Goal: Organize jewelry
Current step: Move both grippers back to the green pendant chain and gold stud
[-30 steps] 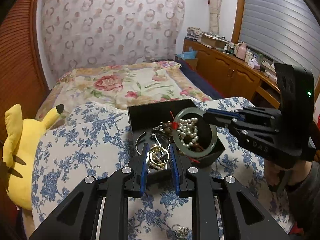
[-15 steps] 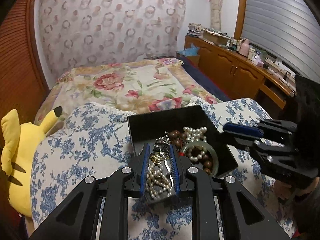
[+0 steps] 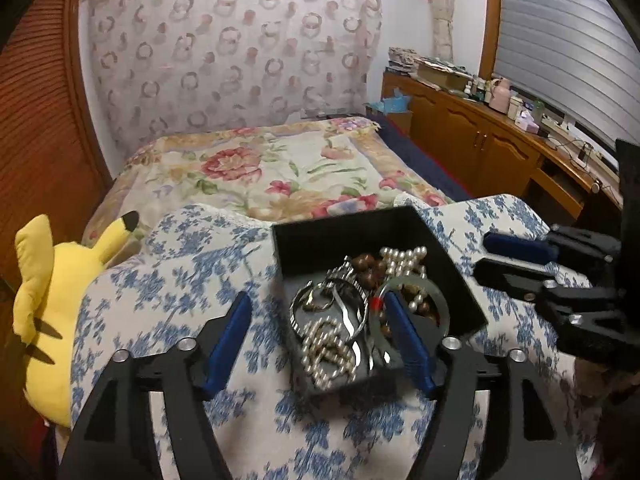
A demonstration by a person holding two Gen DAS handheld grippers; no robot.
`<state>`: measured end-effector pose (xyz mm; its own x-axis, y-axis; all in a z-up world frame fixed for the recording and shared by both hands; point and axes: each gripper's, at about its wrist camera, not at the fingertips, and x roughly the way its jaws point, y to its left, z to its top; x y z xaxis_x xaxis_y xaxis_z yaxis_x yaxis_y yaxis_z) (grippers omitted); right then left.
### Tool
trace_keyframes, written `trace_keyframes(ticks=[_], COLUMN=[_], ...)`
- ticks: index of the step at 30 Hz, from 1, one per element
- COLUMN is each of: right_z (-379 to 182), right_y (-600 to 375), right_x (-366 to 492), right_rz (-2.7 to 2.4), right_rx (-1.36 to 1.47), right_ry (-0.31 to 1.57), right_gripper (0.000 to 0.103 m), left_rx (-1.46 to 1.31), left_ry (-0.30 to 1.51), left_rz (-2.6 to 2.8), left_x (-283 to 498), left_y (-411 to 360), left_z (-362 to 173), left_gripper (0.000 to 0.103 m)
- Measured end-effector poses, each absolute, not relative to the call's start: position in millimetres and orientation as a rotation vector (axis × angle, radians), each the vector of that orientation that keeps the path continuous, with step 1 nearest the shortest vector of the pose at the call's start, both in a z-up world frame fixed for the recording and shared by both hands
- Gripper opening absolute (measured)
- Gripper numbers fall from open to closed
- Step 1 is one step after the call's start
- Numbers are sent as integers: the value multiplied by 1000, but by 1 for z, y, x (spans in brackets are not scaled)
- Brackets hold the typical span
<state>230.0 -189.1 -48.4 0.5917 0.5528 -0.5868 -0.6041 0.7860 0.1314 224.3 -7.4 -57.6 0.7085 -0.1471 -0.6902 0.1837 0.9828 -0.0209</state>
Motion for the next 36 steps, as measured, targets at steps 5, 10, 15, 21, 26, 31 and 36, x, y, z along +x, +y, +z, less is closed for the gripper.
trace_keyframes(ticks=[5,10,15,21,26,31,36], right_z=[-45,-60,-80,-96,-111,-113,-116], right_y=[-195,-202,-201,-198,-191,-184,-175], right_x=[207,185,164,147,136,135,133], right_rz=[671,649,633,642,663,654,658], right_rx=[-107,-113,-152,-199,-229,-264,-328], right_ry=[661,703,751,796,835,842,844], right_gripper=[42,51,51,51,44,37,24], left_rx=[66,55,53,62,51,46,61], left_ry=[787,835,873,891,903,911,915], left_rz=[-152,-145,-156,-164,-192,-230,-253], left_x=[198,176,157,141,135,128,122], left_y=[3,21,30,29,26,17,4], left_z=[-70,-87,-99,-109,-111,-111,-114], left_gripper=[90,91,92,92,92,92,92])
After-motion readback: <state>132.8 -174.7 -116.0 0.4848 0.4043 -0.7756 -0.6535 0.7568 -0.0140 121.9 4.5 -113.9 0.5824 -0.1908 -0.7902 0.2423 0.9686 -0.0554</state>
